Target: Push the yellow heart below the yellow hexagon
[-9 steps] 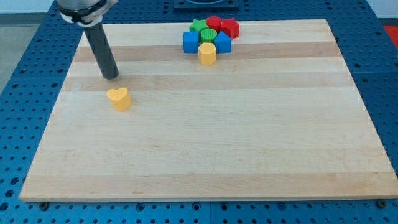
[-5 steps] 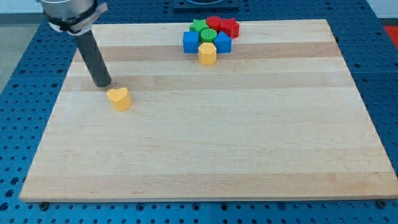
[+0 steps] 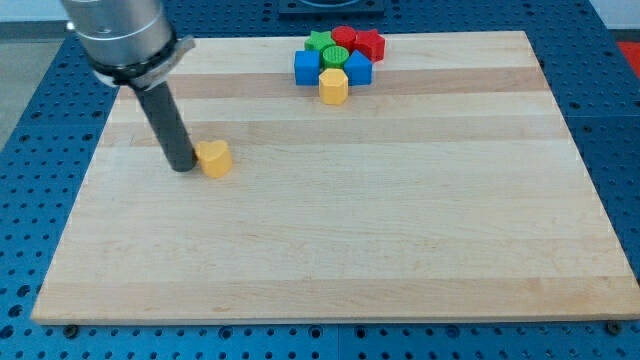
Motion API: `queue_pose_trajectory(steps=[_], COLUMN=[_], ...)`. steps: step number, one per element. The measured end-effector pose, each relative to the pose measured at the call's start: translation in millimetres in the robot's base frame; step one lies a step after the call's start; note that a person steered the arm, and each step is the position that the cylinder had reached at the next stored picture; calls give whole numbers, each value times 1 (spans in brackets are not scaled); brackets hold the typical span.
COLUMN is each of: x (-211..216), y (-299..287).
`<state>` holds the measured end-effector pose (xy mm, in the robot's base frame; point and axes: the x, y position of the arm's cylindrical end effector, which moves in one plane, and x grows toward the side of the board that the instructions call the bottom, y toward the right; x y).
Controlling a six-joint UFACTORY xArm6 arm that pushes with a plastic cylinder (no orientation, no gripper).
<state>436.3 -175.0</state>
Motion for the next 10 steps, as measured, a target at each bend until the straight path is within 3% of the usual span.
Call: queue_pose_trajectory(steps=[7,10], x=[12,-8], y=[13,39])
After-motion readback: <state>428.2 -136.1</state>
